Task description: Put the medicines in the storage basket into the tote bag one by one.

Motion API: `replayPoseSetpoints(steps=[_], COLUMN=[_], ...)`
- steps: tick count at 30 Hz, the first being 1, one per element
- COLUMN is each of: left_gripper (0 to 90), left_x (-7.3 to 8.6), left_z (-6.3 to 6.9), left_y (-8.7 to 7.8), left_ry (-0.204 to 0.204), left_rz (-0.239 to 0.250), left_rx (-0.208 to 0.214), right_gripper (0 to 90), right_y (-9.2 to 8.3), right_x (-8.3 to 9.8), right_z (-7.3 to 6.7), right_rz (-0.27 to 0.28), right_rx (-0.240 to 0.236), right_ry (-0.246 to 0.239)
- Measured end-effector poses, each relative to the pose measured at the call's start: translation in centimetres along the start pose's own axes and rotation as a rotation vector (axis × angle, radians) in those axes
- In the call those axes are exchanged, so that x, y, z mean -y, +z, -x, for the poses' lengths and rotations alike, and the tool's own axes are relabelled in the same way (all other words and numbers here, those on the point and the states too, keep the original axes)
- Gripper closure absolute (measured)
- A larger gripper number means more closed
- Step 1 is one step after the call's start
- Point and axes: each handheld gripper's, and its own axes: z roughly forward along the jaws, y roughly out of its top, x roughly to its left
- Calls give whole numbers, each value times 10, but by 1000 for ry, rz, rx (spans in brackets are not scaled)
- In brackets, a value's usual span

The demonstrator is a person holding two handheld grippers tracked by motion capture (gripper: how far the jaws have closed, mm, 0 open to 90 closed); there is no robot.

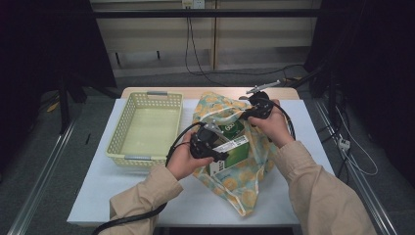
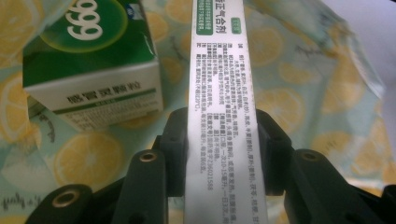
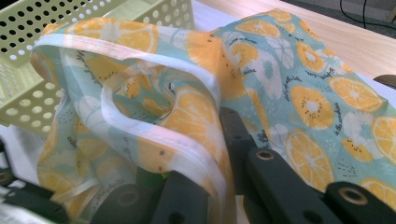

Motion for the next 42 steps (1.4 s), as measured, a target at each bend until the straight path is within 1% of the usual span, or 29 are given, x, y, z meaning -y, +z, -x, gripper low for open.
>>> replayPoseSetpoints(steps=[7,9,11,12,13,14,16,18,24,25,27,28,29,30,32,33,34,35,37,39,40,42], left_gripper=[628,628,628,628,628,628,627,627,626,626,626,626,626,625,623,619,613,587,427,305,277,260], left_x=[-11,-14,-16,-18,-19,-21,-25,-27,-33,-34,-36,-38,-39,-41,-44,-45,-45,-46,-46,-45,-43,-38], left_z=[-9,-10,-11,-12,-12,-11,-12,-12,-14,-14,-15,-16,-15,-16,-17,-18,-18,-19,-18,-16,-15,-12], left_y=[14,17,19,20,21,23,26,29,39,41,44,45,47,49,53,55,57,59,59,57,55,48], left_ry=[-19,-38,-41,-30,-30,-37,-39,-44,-35,-48,-55,-52,-54,-48,-58,-48,-49,-53,-86,-90,-75,-58], left_rz=[18,33,33,25,21,33,41,49,54,64,75,72,84,83,98,104,125,135,146,118,105,102], left_rx=[-43,-41,-50,-52,-53,-53,-50,-57,-59,-60,-62,-65,-72,-78,-80,-88,-82,-67,-47,-28,-18,-5], right_gripper=[885,885,885,885,885,885,885,885,885,885,885,885,885,885,885,885,885,885,885,885,885,885], right_y=[-7,-9,-11,-11,-12,-13,-13,-14,-20,-20,-21,-21,-22,-22,-24,-24,-25,-25,-25,-25,-25,-24], right_x=[-1,0,0,0,0,-1,-1,-1,-1,-1,-1,-1,-2,-2,-3,-3,-4,-4,-3,-2,-1,0], right_z=[0,1,2,2,2,2,2,3,6,7,8,8,8,8,8,9,8,8,8,9,9,10], right_rz=[11,10,12,14,13,13,15,18,21,21,24,26,28,30,33,34,34,35,32,30,30,32], right_rx=[-1,3,6,9,9,9,6,6,10,9,7,6,7,10,10,10,10,8,7,7,5,5], right_ry=[3,3,3,1,2,4,7,6,11,17,17,14,11,12,14,13,13,14,10,9,12,15])
